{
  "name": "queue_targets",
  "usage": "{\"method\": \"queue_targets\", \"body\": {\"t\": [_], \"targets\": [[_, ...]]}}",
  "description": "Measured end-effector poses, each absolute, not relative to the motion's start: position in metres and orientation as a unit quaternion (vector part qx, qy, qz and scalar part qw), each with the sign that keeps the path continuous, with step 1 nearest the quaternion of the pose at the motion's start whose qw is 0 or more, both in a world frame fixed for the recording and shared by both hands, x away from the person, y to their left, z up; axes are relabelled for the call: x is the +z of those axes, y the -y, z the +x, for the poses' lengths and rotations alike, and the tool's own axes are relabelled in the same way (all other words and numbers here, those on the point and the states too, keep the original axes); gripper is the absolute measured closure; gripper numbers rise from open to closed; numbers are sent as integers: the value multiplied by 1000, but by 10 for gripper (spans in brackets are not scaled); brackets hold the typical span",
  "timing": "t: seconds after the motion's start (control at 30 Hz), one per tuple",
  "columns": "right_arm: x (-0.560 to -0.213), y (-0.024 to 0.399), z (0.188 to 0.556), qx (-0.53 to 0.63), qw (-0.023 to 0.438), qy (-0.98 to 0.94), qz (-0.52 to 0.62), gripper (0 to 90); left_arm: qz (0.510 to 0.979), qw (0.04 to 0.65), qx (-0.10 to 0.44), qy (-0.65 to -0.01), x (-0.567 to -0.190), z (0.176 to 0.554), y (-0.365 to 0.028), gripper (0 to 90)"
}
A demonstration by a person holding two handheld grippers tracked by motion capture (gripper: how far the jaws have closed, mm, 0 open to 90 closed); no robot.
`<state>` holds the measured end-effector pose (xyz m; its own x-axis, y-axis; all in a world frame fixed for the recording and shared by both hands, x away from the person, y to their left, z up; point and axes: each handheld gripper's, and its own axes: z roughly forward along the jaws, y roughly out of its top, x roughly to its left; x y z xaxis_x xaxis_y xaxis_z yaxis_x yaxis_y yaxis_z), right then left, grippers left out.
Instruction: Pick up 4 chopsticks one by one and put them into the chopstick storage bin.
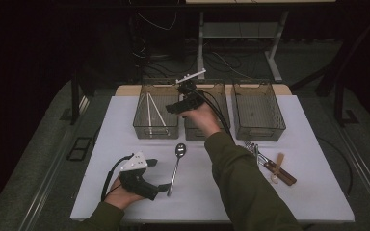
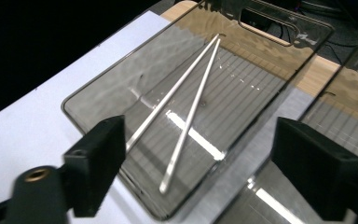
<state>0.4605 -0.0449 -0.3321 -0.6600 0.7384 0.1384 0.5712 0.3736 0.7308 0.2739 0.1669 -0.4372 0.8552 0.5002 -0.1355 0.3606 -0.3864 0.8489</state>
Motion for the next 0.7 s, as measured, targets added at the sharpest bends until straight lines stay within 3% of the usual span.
{"method": "queue_targets", "body": {"t": [0.1, 0.7], "targets": [[-329, 52, 455, 393, 116, -823, 395, 91, 832, 486, 72, -257, -437, 274, -167, 0], [-322, 104, 424, 399, 114, -829, 375, 92, 833, 483, 77, -260, -438, 274, -167, 0]]}}
